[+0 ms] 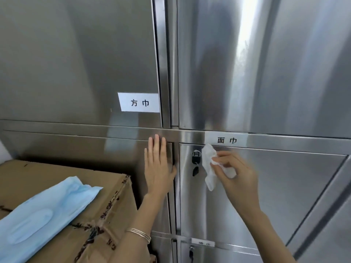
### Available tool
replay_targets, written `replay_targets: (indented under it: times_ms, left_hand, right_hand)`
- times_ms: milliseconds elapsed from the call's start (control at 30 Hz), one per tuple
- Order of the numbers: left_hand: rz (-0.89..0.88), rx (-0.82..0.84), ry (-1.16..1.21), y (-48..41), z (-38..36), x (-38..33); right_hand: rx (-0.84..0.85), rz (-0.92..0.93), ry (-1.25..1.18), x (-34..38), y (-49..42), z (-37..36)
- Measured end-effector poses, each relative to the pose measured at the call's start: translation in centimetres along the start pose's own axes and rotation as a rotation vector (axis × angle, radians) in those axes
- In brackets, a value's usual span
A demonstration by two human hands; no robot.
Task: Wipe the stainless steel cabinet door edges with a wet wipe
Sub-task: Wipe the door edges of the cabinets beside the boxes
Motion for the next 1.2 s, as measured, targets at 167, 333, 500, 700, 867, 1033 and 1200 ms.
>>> replay_targets:
  times_ms: [167, 333, 500, 700, 867, 1033, 1200]
  left_hand:
    - [0.069, 0.028, 0.146, 1.4, 0.2, -0.1]
    - [0.083, 0.158, 0.299, 4.9, 2.4, 1.4]
    - [0.132, 0.181, 0.373, 10.2, 5.9, 1.1]
    - [0.309, 0.238, 0.618, 17.3, 9.7, -1.5]
    - [0.459, 0.388, 0.712, 23.8, 11.4, -4.3]
    - [0.505, 0.376, 0.704, 27.5, 13.4, -6.9]
    - [0.483, 0.3, 0.677, 29.4, 13.9, -8.9]
  right_hand:
    - [0.045, 0.018, 0.135, 0.7, 1.6, 1.9]
    - [0.077, 0.063, 0.166, 2.0, 3.2, 3.2]
    - [0.135, 0.142, 0.12, 3.7, 5.1, 4.1]
    - [0.085, 0.129, -0.033, 5.1, 8.0, 7.0]
    - [0.01, 0.313, -0.171, 7.8, 11.8, 10.7]
    - [0.03, 0.563, -0.272, 10.9, 14.4, 11.7]
    - [-0.008, 0.599, -0.252, 12.0, 14.7, 9.5]
Point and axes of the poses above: each hand's wrist, its own y-axis away from the middle knuckle, its own z-axis out of the back of the hand, x = y × z, the point moved 2 cm from there along -y, towards the middle knuckle, and after that the axes turned 9 degrees about z, right-handed, at the moved point
